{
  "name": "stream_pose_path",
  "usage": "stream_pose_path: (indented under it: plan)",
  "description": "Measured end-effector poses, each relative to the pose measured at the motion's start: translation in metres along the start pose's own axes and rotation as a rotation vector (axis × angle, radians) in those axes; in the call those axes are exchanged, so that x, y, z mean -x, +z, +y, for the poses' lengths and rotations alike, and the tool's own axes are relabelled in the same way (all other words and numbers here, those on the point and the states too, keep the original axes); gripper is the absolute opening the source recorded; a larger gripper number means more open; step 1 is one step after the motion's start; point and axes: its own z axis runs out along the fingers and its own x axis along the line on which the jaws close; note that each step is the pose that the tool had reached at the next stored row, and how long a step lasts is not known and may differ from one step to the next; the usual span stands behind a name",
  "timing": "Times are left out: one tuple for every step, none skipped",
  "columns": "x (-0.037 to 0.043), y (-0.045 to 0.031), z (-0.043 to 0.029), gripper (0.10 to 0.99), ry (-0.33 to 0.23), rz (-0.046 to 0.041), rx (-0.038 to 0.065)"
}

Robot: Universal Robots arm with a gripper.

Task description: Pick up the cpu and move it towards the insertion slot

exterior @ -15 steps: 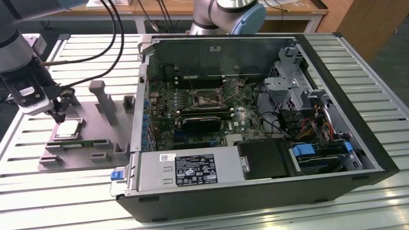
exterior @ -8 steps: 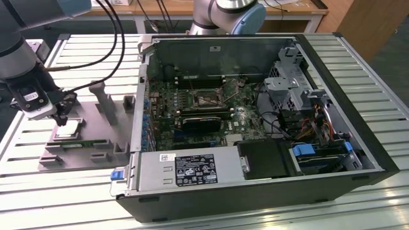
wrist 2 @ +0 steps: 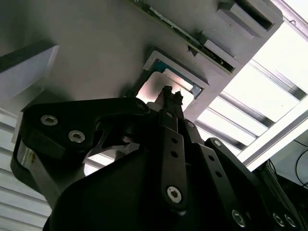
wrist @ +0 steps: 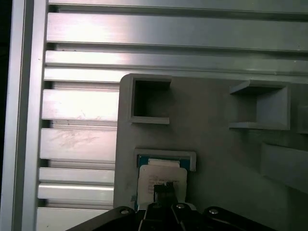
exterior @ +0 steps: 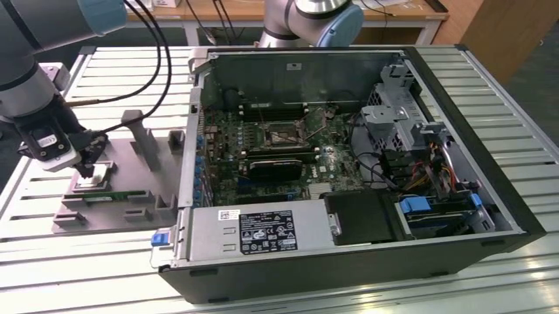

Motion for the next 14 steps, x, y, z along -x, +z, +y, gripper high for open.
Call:
stream_pose_path:
  plan:
    - [0.0000,0.0002,0.0000,0.102,0.000,0.0002,0.000]
    - [0.0000,0.0002,0.0000,0.102,0.000,0.0003,0.000]
    - [0.0000,0.0002,-0.0001,0.102,0.000,0.0004,0.000]
    - [0.0000,0.0003,-0.0001,0.102,0.000,0.0004,0.000]
    - [0.0000,0.0004,-0.0001,0.102,0.000,0.0003,0.000]
    - [0.0000,0.0005,-0.0001,0.102,0.000,0.0003,0.000]
    - [0.0000,0.0005,-0.0001,0.102,0.000,0.0002,0.000]
    - [0.0000,0.0005,-0.0001,0.102,0.000,0.0003,0.000]
    - [0.0000,0.0006,-0.0001,0.114,0.000,0.0003,0.000]
    - [0.0000,0.0006,-0.0001,0.114,0.000,0.0002,0.000]
    - [0.0000,0.0007,-0.0001,0.165,0.000,0.0002,0.000]
    - [0.0000,0.0007,-0.0001,0.165,0.000,0.0003,0.000]
    - [0.0000,0.0008,-0.0001,0.231,0.000,0.0002,0.000]
    - [0.0000,0.0008,-0.0001,0.290,0.000,0.0002,0.000]
